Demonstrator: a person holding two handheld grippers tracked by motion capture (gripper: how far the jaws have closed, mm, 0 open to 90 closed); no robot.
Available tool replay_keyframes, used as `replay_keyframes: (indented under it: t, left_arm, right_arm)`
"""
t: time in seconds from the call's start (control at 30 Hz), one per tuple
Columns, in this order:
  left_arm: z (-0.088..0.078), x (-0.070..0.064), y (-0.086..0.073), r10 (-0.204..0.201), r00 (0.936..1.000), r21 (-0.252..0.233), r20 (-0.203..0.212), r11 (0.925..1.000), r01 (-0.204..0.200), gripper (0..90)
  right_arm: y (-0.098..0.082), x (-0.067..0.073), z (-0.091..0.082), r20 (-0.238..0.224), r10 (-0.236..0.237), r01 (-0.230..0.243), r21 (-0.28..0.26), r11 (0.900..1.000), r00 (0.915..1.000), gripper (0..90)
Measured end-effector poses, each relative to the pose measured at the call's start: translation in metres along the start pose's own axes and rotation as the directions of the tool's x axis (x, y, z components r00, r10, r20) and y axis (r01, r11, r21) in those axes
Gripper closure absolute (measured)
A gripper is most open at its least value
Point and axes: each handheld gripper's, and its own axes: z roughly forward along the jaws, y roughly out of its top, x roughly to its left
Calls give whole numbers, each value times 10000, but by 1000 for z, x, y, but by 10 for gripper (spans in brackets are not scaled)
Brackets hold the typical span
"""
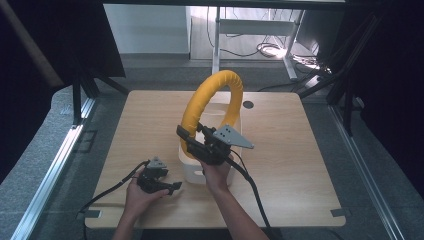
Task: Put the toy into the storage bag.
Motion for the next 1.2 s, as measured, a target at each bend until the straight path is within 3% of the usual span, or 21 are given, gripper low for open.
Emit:
replay_keyframes:
  t: [0.43,0.5,0.6,0.73,1.03,1.2]
  left_arm:
    - [0,0,0,-35,10000,15,26,10000,35,229]
    - [0,0,0,-36,10000,8,37,10000,36,229]
    - [1,-1,0,-70,10000,-5,38,10000,71,229]
    - [0,-1,0,-68,10000,-23,28,10000,68,229]
    - [1,-1,0,-87,9999,-17,55,10000,87,229]
    - [1,-1,0,-52,10000,29,61,10000,51,229]
  right_arm:
    - [-12,-1,3,45,199,-200,333,9992,9998,492]
    - [-12,-3,3,93,586,-591,611,9964,9982,490]
    - [-14,-3,3,199,712,-726,780,9943,9973,489]
    - [-24,-7,7,550,1209,-1272,1312,9832,9911,486]
    - [-22,-6,5,690,1209,-1297,1424,9813,9903,480]
    - [-20,-4,4,827,745,-862,1489,9851,9938,461]
